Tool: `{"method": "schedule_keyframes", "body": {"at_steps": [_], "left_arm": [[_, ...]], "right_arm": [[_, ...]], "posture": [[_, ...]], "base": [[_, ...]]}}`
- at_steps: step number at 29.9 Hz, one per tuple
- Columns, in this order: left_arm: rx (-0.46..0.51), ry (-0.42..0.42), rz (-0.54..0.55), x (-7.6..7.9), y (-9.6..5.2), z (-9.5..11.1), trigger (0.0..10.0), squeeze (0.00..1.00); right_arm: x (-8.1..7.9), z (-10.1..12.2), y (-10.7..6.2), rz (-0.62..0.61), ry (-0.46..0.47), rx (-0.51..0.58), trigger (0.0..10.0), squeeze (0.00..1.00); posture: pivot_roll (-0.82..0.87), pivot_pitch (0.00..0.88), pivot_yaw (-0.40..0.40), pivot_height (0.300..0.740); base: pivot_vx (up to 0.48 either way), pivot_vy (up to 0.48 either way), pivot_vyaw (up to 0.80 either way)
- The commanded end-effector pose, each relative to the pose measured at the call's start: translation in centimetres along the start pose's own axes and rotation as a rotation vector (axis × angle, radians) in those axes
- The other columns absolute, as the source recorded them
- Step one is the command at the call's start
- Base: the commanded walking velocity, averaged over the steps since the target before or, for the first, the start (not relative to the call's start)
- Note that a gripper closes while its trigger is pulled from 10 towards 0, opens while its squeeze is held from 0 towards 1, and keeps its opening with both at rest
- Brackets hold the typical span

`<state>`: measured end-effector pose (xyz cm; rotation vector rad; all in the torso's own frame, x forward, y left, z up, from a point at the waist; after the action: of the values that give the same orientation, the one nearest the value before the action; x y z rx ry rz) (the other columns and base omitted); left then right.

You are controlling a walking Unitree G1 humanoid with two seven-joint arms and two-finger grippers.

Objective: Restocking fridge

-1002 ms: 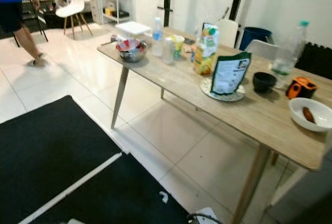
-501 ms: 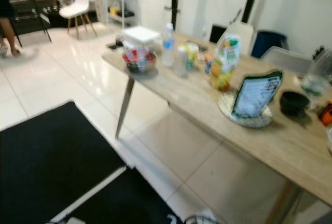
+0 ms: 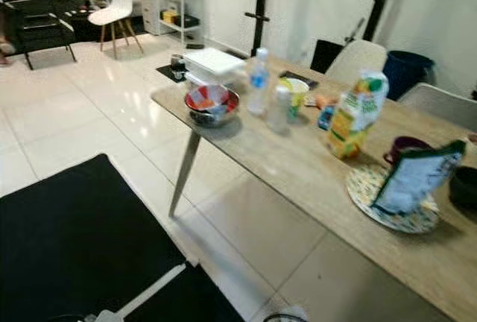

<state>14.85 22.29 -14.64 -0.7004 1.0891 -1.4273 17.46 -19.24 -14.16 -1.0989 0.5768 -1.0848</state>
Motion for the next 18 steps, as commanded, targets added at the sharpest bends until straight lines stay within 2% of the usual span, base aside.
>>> {"method": "schedule_keyframes", "body": {"at_steps": [1, 3, 18], "left_arm": [[-0.001, 0.010, 0.004, -0.22, 0.01, 0.14, 10.0, 0.00], [0.001, 0.008, 0.005, -0.25, 0.01, 0.17, 10.0, 0.00], [0.004, 0.007, 0.011, -0.30, 0.02, 0.27, 10.0, 0.00]], "right_arm": [[-0.48, -0.16, 0.05, 0.008, 0.003, -0.002, 10.0, 0.00], [-0.47, -0.13, 0.05, 0.008, 0.002, -0.002, 10.0, 0.00], [-0.38, 0.54, 0.10, 0.008, 0.006, 0.012, 10.0, 0.00]], "posture": [[-0.02, 0.000, -0.022, 0.740], [-0.02, 0.000, -0.022, 0.740], [-0.03, 0.000, -0.018, 0.740]], "base": [[0.371, 0.000, 0.00], [0.334, 0.000, 0.00], [0.000, 0.000, 0.00]]}}
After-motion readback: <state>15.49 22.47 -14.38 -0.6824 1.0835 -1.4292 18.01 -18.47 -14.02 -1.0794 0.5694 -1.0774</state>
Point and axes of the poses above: a point about 5 cm out from each wrist's last joint towards the gripper, its own y axis pointing out of the wrist towards the gripper, its own z axis along the axis of the wrist's last joint, x = y × z, the point moved 5 cm from there along y, pointing out of the wrist towards the gripper, and after that the axes turned 7 degrees about -y, right-handed, at the moved point
